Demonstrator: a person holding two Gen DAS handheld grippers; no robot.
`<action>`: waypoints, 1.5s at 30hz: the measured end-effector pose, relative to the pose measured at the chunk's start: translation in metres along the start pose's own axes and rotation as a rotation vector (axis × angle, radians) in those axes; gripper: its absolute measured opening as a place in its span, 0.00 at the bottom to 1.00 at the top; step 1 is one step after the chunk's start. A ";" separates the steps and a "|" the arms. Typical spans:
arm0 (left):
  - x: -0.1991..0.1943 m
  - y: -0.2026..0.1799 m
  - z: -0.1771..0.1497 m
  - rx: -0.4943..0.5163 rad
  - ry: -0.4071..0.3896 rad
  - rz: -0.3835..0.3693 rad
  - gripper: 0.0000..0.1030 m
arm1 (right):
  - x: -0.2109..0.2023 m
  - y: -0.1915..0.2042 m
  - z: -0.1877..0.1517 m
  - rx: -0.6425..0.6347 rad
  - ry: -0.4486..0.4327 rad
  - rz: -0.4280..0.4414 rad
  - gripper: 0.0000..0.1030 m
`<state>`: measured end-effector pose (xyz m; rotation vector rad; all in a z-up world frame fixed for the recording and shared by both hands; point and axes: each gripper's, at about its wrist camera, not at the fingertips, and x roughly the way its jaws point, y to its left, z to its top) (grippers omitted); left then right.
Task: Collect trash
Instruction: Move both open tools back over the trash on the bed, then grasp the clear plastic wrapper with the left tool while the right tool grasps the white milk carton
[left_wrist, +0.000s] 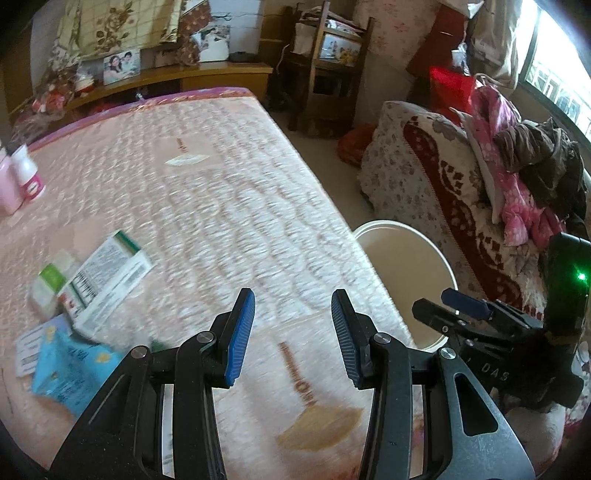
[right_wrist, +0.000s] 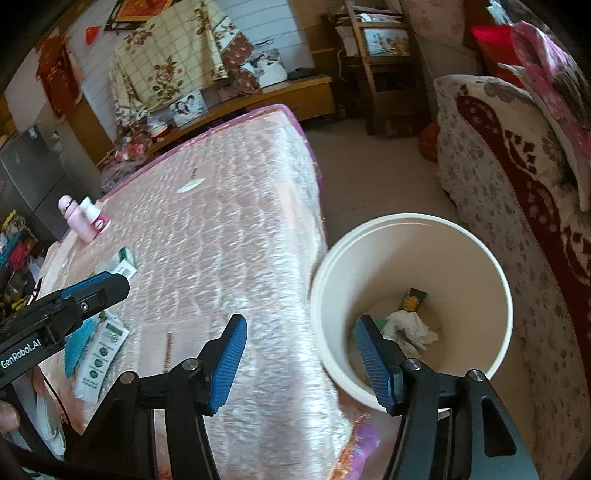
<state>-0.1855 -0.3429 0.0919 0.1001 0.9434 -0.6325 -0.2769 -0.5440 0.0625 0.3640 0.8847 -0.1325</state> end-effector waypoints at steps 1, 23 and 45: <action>-0.003 0.004 -0.002 -0.004 0.003 0.004 0.40 | 0.001 0.005 0.000 -0.007 0.002 0.005 0.58; -0.042 0.128 -0.061 -0.068 0.159 0.052 0.40 | 0.017 0.103 -0.008 -0.164 0.049 0.125 0.62; -0.112 0.218 -0.107 -0.193 0.090 0.131 0.40 | 0.063 0.214 -0.032 -0.227 0.213 0.298 0.67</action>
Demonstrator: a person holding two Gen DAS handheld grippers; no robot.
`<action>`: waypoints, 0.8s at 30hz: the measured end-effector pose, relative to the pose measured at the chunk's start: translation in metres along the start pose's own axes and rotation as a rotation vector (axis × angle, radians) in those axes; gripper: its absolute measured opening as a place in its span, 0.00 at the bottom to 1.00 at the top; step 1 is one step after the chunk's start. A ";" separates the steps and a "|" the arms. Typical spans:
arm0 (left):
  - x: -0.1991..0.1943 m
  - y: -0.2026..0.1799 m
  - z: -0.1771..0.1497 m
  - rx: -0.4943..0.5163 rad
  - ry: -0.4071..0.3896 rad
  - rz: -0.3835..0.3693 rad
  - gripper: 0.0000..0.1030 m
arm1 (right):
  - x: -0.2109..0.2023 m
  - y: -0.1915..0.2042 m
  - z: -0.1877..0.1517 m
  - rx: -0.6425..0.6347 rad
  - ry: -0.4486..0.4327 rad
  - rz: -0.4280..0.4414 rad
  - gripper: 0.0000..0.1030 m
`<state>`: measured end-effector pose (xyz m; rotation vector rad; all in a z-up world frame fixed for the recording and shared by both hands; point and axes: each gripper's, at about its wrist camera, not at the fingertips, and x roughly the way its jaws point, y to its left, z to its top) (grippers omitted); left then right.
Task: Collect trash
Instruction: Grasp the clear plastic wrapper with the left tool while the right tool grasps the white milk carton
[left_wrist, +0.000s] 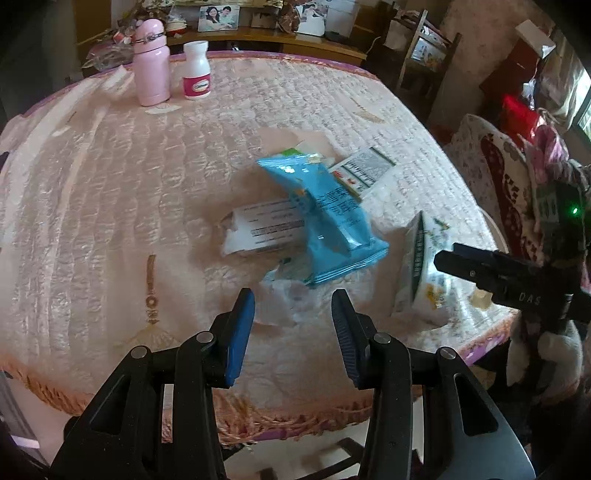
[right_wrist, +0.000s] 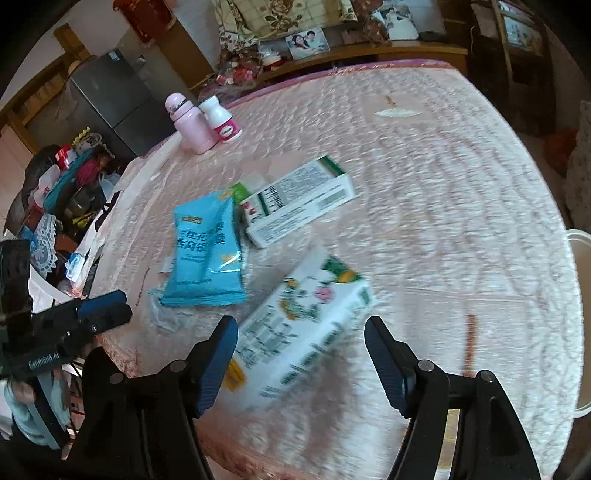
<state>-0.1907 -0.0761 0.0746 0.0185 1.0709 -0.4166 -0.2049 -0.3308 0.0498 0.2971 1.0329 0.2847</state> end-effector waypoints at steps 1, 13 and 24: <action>0.001 0.001 -0.001 0.000 -0.002 0.007 0.40 | 0.004 0.005 0.001 -0.003 0.003 -0.007 0.67; 0.037 -0.007 -0.004 0.026 0.040 -0.096 0.41 | 0.012 0.003 0.009 -0.117 0.053 -0.195 0.68; 0.060 -0.022 0.004 0.013 0.060 -0.127 0.40 | 0.011 -0.024 0.019 -0.050 0.061 -0.190 0.68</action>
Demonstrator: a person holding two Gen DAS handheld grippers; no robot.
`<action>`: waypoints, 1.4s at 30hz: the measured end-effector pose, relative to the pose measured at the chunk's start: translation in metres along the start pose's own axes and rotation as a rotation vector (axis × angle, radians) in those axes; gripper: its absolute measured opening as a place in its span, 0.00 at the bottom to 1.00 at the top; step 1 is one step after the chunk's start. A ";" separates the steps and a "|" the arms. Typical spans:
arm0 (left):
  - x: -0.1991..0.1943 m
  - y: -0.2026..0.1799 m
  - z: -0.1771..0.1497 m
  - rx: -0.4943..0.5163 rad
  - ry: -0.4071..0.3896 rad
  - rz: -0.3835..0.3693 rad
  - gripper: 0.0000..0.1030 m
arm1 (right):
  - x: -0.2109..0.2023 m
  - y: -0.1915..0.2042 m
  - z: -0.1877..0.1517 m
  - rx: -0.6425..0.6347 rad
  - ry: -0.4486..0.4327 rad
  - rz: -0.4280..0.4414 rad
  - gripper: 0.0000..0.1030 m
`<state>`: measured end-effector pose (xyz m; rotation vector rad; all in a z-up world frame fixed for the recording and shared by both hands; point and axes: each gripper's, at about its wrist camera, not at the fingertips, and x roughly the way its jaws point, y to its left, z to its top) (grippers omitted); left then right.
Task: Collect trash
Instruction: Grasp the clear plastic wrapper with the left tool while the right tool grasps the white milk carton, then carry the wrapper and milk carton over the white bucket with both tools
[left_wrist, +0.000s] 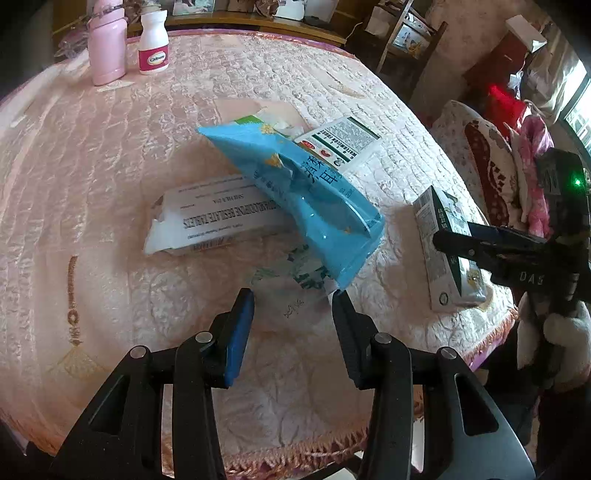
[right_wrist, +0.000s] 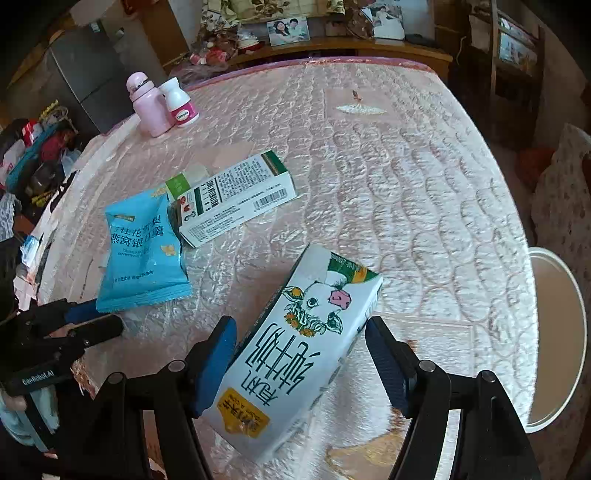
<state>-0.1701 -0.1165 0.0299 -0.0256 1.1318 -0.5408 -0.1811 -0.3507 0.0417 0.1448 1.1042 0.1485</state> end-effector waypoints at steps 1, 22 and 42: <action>0.003 -0.001 -0.001 -0.001 0.009 -0.009 0.40 | 0.002 0.001 -0.002 -0.001 0.003 0.004 0.68; -0.012 -0.093 0.016 0.055 -0.020 -0.300 0.12 | -0.051 -0.059 -0.034 0.048 -0.107 -0.021 0.60; -0.023 -0.127 0.047 0.116 -0.134 -0.164 0.12 | -0.034 -0.079 -0.044 0.129 -0.092 0.022 0.60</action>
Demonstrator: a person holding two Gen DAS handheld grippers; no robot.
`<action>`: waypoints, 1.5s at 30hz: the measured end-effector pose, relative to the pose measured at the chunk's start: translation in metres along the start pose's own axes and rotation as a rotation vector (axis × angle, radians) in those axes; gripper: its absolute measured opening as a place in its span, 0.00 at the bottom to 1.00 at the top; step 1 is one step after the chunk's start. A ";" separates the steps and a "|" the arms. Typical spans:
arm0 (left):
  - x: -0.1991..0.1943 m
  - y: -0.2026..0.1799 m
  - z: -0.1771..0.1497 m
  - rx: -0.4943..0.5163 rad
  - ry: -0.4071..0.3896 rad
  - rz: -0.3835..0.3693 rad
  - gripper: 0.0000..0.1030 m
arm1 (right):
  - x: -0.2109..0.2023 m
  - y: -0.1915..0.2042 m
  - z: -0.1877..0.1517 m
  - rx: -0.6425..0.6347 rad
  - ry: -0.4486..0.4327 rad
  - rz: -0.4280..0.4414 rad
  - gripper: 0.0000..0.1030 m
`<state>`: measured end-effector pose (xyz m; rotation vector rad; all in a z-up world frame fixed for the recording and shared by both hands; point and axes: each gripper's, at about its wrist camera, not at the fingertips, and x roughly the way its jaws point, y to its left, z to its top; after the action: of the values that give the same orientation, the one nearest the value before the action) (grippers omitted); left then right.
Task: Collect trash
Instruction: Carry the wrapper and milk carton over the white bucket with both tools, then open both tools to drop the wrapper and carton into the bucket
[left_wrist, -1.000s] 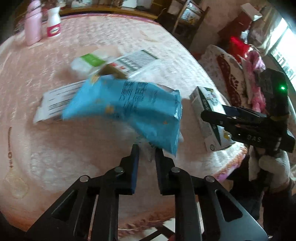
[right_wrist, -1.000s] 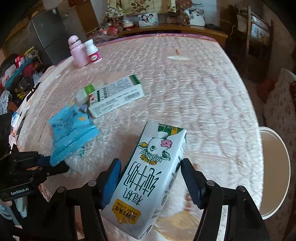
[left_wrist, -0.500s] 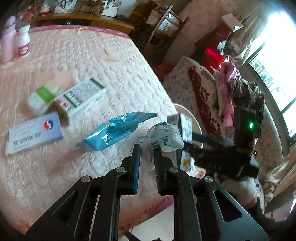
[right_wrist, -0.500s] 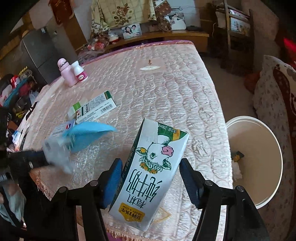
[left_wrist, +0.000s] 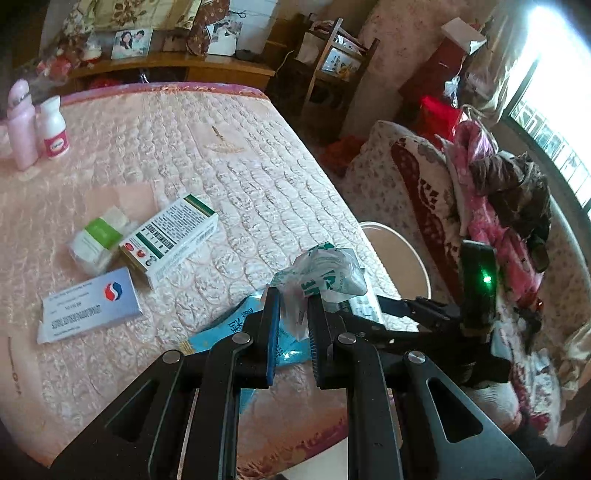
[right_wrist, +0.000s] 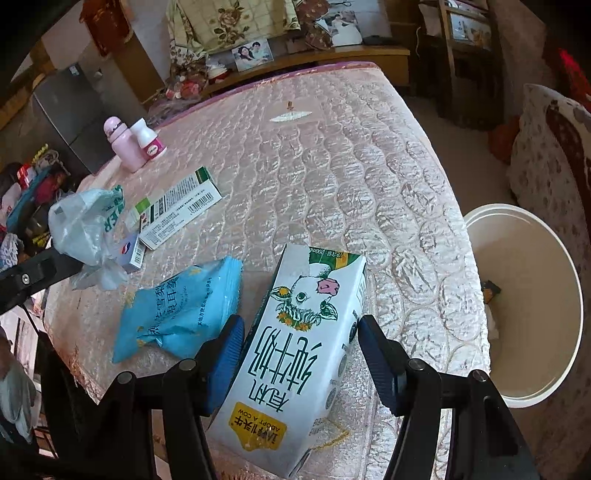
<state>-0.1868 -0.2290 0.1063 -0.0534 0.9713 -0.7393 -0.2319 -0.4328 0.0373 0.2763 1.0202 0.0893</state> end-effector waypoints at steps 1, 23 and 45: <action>0.001 -0.001 0.000 0.004 0.000 0.005 0.12 | -0.002 -0.001 0.000 0.005 -0.007 0.007 0.59; 0.058 -0.088 0.036 0.125 0.024 -0.021 0.12 | -0.093 -0.077 0.012 0.097 -0.195 -0.084 0.57; 0.147 -0.167 0.045 0.194 0.124 -0.055 0.12 | -0.100 -0.186 -0.009 0.260 -0.175 -0.213 0.57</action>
<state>-0.1929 -0.4547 0.0850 0.1369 1.0141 -0.8927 -0.3020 -0.6301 0.0658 0.4031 0.8806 -0.2582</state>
